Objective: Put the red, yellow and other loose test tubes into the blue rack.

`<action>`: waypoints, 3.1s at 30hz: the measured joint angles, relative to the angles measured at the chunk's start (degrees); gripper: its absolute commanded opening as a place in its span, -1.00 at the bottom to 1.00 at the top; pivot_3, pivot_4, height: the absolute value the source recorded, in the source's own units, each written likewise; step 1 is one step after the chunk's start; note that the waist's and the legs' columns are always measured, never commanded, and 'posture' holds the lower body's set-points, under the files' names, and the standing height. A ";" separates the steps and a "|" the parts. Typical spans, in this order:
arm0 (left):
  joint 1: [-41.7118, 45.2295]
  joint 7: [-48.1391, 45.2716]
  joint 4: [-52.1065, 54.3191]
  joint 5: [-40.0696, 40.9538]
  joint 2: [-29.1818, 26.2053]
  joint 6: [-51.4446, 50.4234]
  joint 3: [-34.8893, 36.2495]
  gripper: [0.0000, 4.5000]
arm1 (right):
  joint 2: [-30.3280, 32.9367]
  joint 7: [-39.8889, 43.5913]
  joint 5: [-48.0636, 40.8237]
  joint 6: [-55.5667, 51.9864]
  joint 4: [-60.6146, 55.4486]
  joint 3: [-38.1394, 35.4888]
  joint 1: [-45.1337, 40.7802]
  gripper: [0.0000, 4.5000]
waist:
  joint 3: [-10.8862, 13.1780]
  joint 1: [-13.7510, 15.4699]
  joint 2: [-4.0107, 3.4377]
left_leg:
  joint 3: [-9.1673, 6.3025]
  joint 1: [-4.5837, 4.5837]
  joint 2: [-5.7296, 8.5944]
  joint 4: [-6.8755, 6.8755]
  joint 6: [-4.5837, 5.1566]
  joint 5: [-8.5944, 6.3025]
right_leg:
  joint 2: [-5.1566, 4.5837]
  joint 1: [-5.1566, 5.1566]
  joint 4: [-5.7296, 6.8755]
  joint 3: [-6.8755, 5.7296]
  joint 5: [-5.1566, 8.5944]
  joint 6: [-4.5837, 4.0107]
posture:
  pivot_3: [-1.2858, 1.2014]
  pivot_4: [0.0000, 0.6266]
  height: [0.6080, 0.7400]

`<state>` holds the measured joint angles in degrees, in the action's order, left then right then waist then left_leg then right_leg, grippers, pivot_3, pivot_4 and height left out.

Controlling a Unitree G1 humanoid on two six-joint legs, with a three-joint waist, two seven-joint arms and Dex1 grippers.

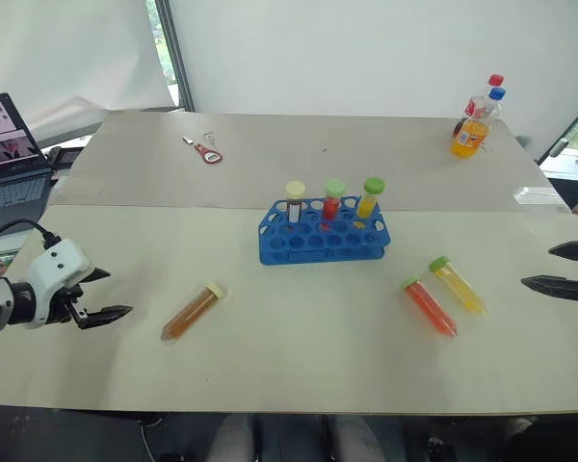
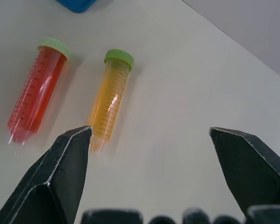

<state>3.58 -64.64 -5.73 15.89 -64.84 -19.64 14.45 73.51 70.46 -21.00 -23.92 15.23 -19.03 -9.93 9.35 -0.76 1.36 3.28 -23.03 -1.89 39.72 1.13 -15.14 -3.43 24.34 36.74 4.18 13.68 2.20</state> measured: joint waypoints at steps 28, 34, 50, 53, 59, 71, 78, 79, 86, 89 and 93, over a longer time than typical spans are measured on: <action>19.65 -4.68 23.16 13.71 12.56 -10.92 -14.32 1.00 | -3.93 -10.50 1.53 -25.81 -14.44 14.98 -14.95 0.98 | 0.00 -0.27 -0.03 | -0.10 -0.10 0.05 0.11 0.00 0.00 | 0.07 0.01 0.05 0.03 -0.02 0.01 | 0.03 -0.52 1.00; 26.18 -8.76 25.25 12.08 16.44 -7.02 -22.28 1.00 | -6.56 -8.43 6.85 -32.28 -8.41 29.80 -28.61 0.98 | 0.00 -0.10 -0.02 | -0.09 -0.18 0.10 0.15 0.02 0.00 | 0.05 0.02 -0.06 0.03 -0.02 0.02 | 0.03 -0.52 1.00; 31.04 -8.29 26.92 9.39 25.12 -4.15 -29.24 1.00 | -16.99 -0.46 20.51 -26.80 15.39 45.66 -40.71 0.03 | 0.00 0.05 -0.02 | -0.21 -0.30 0.14 0.22 0.03 0.00 | 0.05 0.07 -0.03 -0.01 -0.02 0.03 | 0.03 -0.52 1.00; 31.00 -7.54 27.01 8.98 26.26 -4.21 -29.23 1.00 | -17.92 -0.14 21.09 -26.59 16.88 45.43 -40.88 -0.42 | 0.00 0.05 -0.02 | -0.22 -0.27 0.14 0.22 0.03 0.00 | 0.05 0.05 -0.02 -0.01 -0.02 0.03 | 0.03 -0.52 1.00; 30.01 -6.80 26.72 8.66 27.23 -4.15 -29.26 1.00 | -18.18 -0.75 21.74 -26.54 16.28 43.52 -40.00 -0.56 | 0.00 0.04 -0.02 | -0.23 -0.26 0.13 0.22 0.03 0.00 | 0.05 0.04 0.00 -0.02 -0.02 0.03 | 0.03 -0.52 1.00; 24.29 -3.14 22.60 9.09 26.78 -1.74 -22.06 1.00 | -27.13 -12.25 6.56 -30.52 -22.61 10.05 -24.48 -0.56 | -0.01 -0.17 0.00 | -0.78 -0.23 0.07 0.21 0.02 0.00 | 0.11 -0.01 0.07 -0.09 -0.02 0.03 | 0.03 -0.52 1.00; 23.18 0.35 21.16 11.50 30.26 -1.64 -17.97 1.00 | -49.59 -32.07 7.12 -10.54 -28.79 5.61 -16.35 -0.56 | -0.01 0.60 -0.02 | -0.86 -0.34 0.24 0.38 -0.01 0.02 | -0.03 -0.02 0.13 -0.12 -0.09 0.14 | 0.03 -0.52 1.00; 23.24 0.63 21.16 11.55 30.31 -1.89 -17.92 1.00 | -50.71 -33.56 7.63 -8.08 -27.96 5.90 -16.37 -0.56 | -0.01 0.55 -0.02 | -0.85 -0.33 0.24 0.38 -0.01 0.02 | -0.03 -0.05 0.09 -0.12 -0.09 0.15 | 0.03 -0.52 1.00; 23.47 0.57 21.28 12.64 29.26 -4.17 -17.94 1.00 | -54.89 -39.44 11.39 6.16 -17.07 10.20 -16.72 -0.56 | -0.01 -0.08 -0.03 | -0.64 -0.25 0.19 0.22 -0.03 0.03 | 0.04 -0.02 0.12 -0.13 -0.08 0.10 | 0.03 -0.52 1.00; 23.47 0.62 21.42 12.76 29.05 -4.37 -17.94 1.00 | -54.92 -40.59 12.00 9.68 -13.62 11.43 -16.75 -0.56 | -0.01 -0.17 -0.02 | -0.64 -0.26 0.19 0.21 -0.03 0.03 | 0.04 -0.03 0.10 -0.13 -0.09 0.10 | 0.03 -0.52 1.00; 23.47 0.68 21.76 12.96 29.00 -4.45 -17.94 1.00 | -55.25 -41.41 12.03 12.37 -11.67 12.26 -17.13 -0.56 | -0.01 -0.18 -0.02 | -0.65 -0.24 0.19 0.21 -0.03 0.04 | 0.04 -0.04 0.10 -0.13 -0.09 0.10 | 0.03 -0.52 1.00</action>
<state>27.05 -63.96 16.03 28.85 -35.84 -24.08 -3.49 18.27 29.05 -8.96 -11.55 3.57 -6.77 -27.05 9.34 -0.94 1.34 2.63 -23.28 -1.70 39.93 1.10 -15.11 -3.39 24.31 36.83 4.04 13.59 2.30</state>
